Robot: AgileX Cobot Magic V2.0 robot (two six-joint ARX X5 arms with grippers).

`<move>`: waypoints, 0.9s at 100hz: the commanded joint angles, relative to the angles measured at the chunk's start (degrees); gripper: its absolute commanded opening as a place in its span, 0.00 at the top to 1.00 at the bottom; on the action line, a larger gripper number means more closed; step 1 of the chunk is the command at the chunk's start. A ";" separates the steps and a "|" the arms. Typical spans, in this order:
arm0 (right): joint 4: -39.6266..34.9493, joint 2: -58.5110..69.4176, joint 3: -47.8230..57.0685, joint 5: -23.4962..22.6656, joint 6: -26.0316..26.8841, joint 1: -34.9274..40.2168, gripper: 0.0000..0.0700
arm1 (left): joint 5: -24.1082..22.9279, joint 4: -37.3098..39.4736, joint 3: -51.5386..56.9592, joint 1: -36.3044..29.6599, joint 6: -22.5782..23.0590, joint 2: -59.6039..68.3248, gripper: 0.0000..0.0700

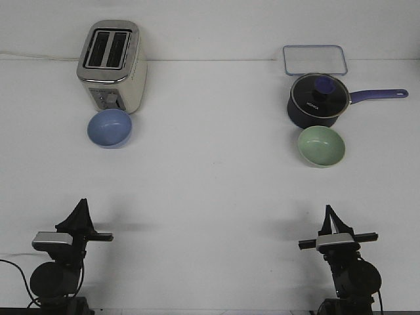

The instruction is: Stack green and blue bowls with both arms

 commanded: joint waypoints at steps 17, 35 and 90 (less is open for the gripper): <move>0.81 -0.11 -0.07 -0.13 -0.04 0.07 1.00 | 0.04 0.72 -1.11 -0.07 0.17 -0.04 0.98; 0.81 -0.11 -0.07 -0.13 -0.04 0.07 1.00 | 0.04 0.72 -1.11 -0.07 0.17 -0.04 0.98; 4.48 -0.11 -0.07 -1.84 12.92 0.13 1.00 | 0.04 0.74 -1.11 -0.07 0.17 -0.04 0.98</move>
